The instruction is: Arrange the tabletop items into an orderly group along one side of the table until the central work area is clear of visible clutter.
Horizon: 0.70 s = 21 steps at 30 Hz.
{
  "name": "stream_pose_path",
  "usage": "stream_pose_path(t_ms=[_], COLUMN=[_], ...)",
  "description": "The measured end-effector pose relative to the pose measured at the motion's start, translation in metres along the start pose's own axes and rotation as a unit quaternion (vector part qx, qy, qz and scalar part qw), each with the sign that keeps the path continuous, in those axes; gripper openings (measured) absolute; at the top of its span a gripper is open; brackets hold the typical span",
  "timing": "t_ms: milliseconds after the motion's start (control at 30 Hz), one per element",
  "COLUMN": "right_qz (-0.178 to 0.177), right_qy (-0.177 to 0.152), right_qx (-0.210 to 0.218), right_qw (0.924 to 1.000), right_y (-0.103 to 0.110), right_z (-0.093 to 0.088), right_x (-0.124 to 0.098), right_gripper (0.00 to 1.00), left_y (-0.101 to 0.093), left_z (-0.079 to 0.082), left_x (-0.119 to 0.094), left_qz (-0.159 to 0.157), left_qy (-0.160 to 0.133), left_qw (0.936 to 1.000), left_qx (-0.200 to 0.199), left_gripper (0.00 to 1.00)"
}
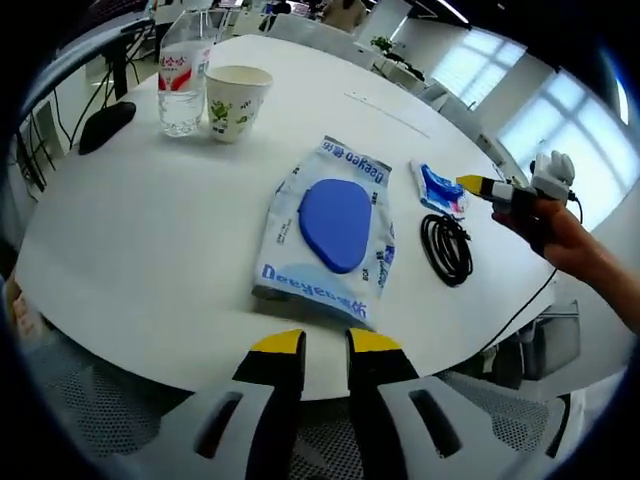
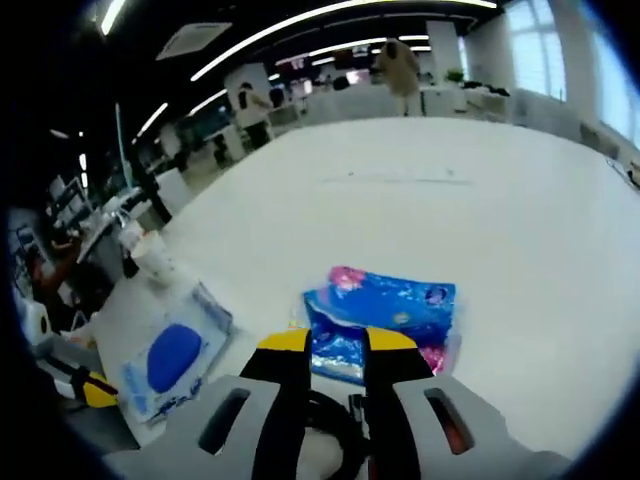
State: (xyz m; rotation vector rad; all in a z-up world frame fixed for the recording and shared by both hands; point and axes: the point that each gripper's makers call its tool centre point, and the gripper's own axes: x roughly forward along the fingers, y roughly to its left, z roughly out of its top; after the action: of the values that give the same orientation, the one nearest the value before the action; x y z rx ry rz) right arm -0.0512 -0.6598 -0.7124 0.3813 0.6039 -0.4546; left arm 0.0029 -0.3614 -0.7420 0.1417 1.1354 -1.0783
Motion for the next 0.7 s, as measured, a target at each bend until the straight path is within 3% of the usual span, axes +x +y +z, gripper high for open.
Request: stream_pose_path(t_ms=[233, 500, 700], right_qz=[0.046, 0.092, 0.112], right_qy=[0.025, 0.055, 0.074], right_qx=[-0.025, -0.057, -0.082], right_qw=[0.9983, 0.9927, 0.9875], right_y=[0.042, 0.083, 0.101], right_z=[-0.006, -0.019, -0.021], right_x=[0.017, 0.028, 0.042], right_gripper=[0.21, 0.23, 0.26], left_y=[0.012, 0.010, 0.004], left_z=[0.004, -0.004, -0.001], left_x=[-0.003, 0.001, 0.004], left_qz=[0.004, -0.011, -0.019], left_qy=[-0.007, 0.000, 0.000], left_qw=[0.9994, 0.9979, 0.9977], left_qx=[-0.035, -0.063, -0.065], left_gripper=[0.16, 0.20, 0.22])
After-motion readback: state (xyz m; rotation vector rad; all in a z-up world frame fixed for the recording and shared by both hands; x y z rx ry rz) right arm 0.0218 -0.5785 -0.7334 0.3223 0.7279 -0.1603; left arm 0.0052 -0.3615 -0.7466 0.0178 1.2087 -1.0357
